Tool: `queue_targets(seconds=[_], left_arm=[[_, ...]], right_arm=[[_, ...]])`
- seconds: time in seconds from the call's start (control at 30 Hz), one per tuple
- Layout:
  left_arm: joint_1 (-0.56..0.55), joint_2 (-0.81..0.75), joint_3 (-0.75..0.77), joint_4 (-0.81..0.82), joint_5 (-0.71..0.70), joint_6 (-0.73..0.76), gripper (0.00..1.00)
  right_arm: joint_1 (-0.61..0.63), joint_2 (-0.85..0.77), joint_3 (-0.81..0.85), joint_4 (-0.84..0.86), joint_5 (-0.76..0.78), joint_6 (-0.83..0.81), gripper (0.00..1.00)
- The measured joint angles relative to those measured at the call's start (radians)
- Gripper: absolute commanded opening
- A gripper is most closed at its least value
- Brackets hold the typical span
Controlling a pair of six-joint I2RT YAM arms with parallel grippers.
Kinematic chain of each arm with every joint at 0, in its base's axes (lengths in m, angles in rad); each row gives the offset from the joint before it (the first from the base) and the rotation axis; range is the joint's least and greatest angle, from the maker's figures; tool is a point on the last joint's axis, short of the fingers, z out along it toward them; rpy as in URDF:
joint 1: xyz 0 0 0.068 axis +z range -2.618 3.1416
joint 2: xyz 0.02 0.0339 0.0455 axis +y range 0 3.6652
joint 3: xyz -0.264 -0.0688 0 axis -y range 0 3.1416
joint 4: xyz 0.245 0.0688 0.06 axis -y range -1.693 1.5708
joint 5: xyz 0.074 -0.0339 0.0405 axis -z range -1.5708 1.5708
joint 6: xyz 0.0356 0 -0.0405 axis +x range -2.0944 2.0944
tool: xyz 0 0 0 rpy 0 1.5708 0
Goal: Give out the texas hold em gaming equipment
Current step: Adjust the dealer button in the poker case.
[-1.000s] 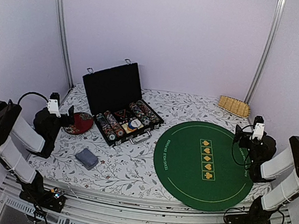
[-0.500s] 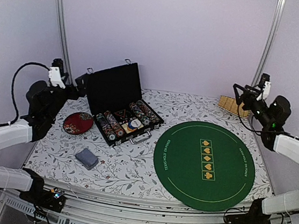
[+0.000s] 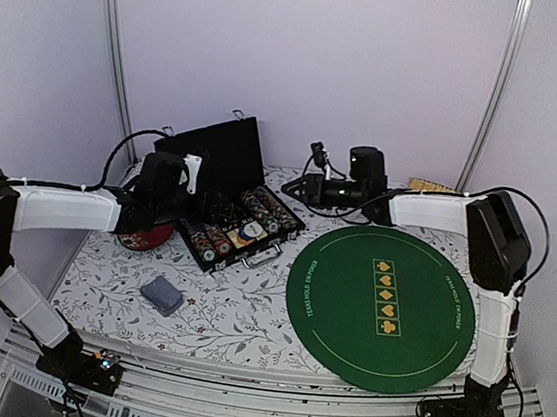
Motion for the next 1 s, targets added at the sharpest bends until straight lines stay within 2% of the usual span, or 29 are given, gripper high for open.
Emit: queue_targets(seconds=[0.17,0.3,0.6,1.0], left_arm=[[-0.001,0.153,0.106,-0.032,0.06,-0.018,0.78],[-0.002,0.27,0.208,-0.066,0.109,-0.038,0.67],[-0.002,0.419,0.288,-0.105,0.188,-0.084,0.55],[-0.002,0.482,0.307,-0.122,0.251,-0.116,0.45]], right_arm=[[0.046,0.184,0.157,-0.115,0.01,0.052,0.38],[0.058,0.261,0.235,-0.169,0.024,0.086,0.35],[0.064,0.368,0.342,-0.264,0.034,0.13,0.28],[0.081,0.425,0.388,-0.266,-0.011,0.182,0.22]])
